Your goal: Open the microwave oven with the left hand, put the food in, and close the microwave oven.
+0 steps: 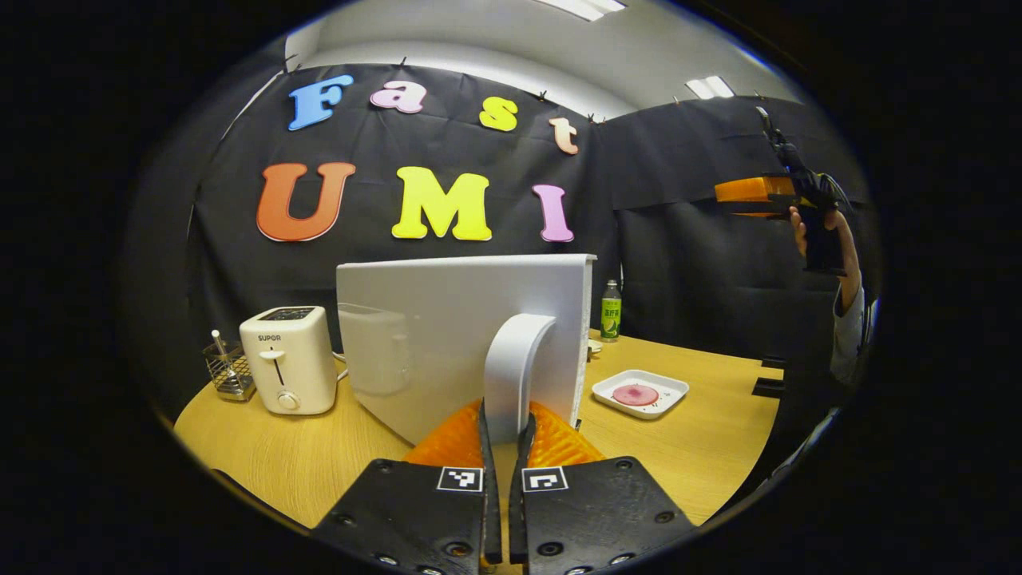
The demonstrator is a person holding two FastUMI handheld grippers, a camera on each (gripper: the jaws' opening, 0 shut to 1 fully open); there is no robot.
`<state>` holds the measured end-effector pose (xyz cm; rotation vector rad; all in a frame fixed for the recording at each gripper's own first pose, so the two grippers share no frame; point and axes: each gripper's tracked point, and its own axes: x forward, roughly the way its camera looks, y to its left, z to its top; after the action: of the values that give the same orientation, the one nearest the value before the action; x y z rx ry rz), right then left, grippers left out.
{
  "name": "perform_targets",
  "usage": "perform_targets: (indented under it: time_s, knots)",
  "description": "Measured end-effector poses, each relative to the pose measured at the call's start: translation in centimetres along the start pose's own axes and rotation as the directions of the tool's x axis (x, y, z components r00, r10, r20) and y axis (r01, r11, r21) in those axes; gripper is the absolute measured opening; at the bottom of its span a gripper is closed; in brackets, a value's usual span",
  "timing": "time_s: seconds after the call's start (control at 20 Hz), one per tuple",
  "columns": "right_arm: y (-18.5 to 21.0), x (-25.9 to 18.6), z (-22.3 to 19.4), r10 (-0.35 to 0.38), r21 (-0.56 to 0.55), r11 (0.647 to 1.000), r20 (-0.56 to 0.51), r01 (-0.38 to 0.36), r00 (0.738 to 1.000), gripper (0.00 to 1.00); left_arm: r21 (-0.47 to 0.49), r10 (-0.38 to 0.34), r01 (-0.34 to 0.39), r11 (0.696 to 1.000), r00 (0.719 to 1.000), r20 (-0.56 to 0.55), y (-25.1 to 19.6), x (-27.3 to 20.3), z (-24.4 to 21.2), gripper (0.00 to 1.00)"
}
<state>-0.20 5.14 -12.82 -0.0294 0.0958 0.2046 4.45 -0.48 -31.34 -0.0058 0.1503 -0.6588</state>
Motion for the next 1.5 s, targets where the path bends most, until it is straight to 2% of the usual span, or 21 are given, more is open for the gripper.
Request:
perform_targets:
  time_s: [0.05, 0.2, 0.3, 0.35, 0.45, 0.5, 0.55, 0.65, 0.7, 0.75, 0.8, 0.85, 0.95, 1.1, 1.15, 1.2, 1.25, 1.5]
  knots:
    - [0.2, 0.2, -0.1, 0.001, 0.002, 1.000, -0.005, -0.001, 1.000, 1.00, -0.001, -0.051, 0.051, 0.999, 0.999, 0.007, -0.3, 0.1, -0.1, 0.04]
    - [0.8, 0.7, -0.5, 0.007, 0.004, 1.000, -0.021, -0.007, 1.000, 0.96, -0.054, -0.209, 0.210, 0.976, 0.978, 0.020, -0.9, 0.1, -0.2, 0.04]
    - [1.1, 0.9, -0.6, 0.008, -0.003, 1.000, -0.026, -0.008, 1.000, 0.96, -0.061, -0.265, 0.266, 0.962, 0.964, 0.024, -1.3, 0.0, 0.0, 0.04]
    - [1.4, 1.0, -0.5, 0.009, -0.010, 1.000, -0.027, -0.009, 1.000, 0.99, -0.043, -0.281, 0.282, 0.958, 0.959, 0.020, -1.4, 0.1, -0.1, 0.04]
    - [1.8, 1.1, -0.6, 0.012, -0.016, 1.000, -0.026, -0.013, 1.000, 0.99, 0.008, -0.325, 0.325, 0.946, 0.945, 0.030, -2.0, 0.5, -0.1, 0.04]
    - [2.0, 1.2, -0.8, 0.016, -0.016, 1.000, -0.029, -0.016, 0.999, 0.99, 0.038, -0.305, 0.304, 0.952, 0.951, 0.047, -1.7, 1.0, -0.1, 0.04]
    - [2.3, 1.3, -0.9, 0.020, -0.015, 1.000, -0.032, -0.021, 0.999, 0.96, 0.065, -0.216, 0.215, 0.974, 0.976, 0.011, 0.3, 2.7, -1.4, 0.32]
    - [2.5, 1.5, -1.1, 0.025, -0.013, 1.000, -0.038, -0.026, 0.999, 0.99, -0.043, -0.245, 0.242, 0.969, 0.966, -0.085, 0.2, 2.3, -4.2, 0.89]
    - [2.4, 1.6, -1.3, 0.027, -0.012, 1.000, -0.042, -0.028, 0.999, 0.96, -0.040, -0.243, 0.240, 0.970, 0.965, -0.101, -0.1, 2.1, -4.4, 0.96]
    - [2.3, 1.7, -1.5, 0.029, -0.010, 1.000, -0.046, -0.030, 0.998, 0.96, -0.017, -0.232, 0.231, 0.973, 0.970, -0.074, -0.2, 2.0, -3.8, 0.98]
    - [2.3, 1.8, -1.7, 0.031, -0.009, 0.999, -0.052, -0.031, 0.998, 0.99, 0.002, -0.210, 0.210, 0.978, 0.976, -0.064, -0.1, 2.1, -3.6, 0.98]
    - [2.2, 2.0, -1.7, 0.035, -0.009, 0.999, -0.053, -0.035, 0.998, 0.96, 0.004, -0.193, 0.194, 0.981, 0.979, -0.059, 0.1, 2.0, -3.5, 0.98]
    - [1.9, 2.2, -1.9, 0.041, -0.002, 0.999, -0.056, -0.041, 0.998, 1.00, -0.011, -0.161, 0.161, 0.987, 0.985, -0.053, 0.0, 1.3, -3.3, 0.98]
    - [1.0, 3.0, -2.5, 0.031, 0.000, 1.000, -0.070, -0.031, 0.997, 0.99, 0.026, -0.023, 0.024, 0.999, 0.999, -0.040, 1.1, -0.3, -1.5, 0.98]
    - [0.7, 3.4, -2.7, 0.029, -0.003, 1.000, -0.076, -0.030, 0.997, 0.99, 0.047, 0.033, -0.031, 0.998, 0.999, -0.042, 1.4, -1.0, -1.1, 0.96]
    - [0.5, 3.7, -3.0, 0.027, -0.009, 1.000, -0.083, -0.028, 0.996, 0.99, 0.070, 0.088, -0.085, 0.994, 0.995, -0.039, 1.6, -1.8, -0.4, 0.89]
    - [0.0, 4.0, -3.3, 0.022, -0.017, 1.000, -0.092, -0.024, 0.996, 0.99, 0.087, 0.129, -0.126, 0.988, 0.991, -0.031, 1.4, -2.6, 0.5, 0.96]
    - [-2.7, 6.5, -6.1, -0.008, -0.047, 0.999, -0.182, -0.001, 0.983, 1.00, 0.091, 0.259, -0.257, 0.962, 0.966, -0.011, -1.0, -7.2, 5.6, 0.96]
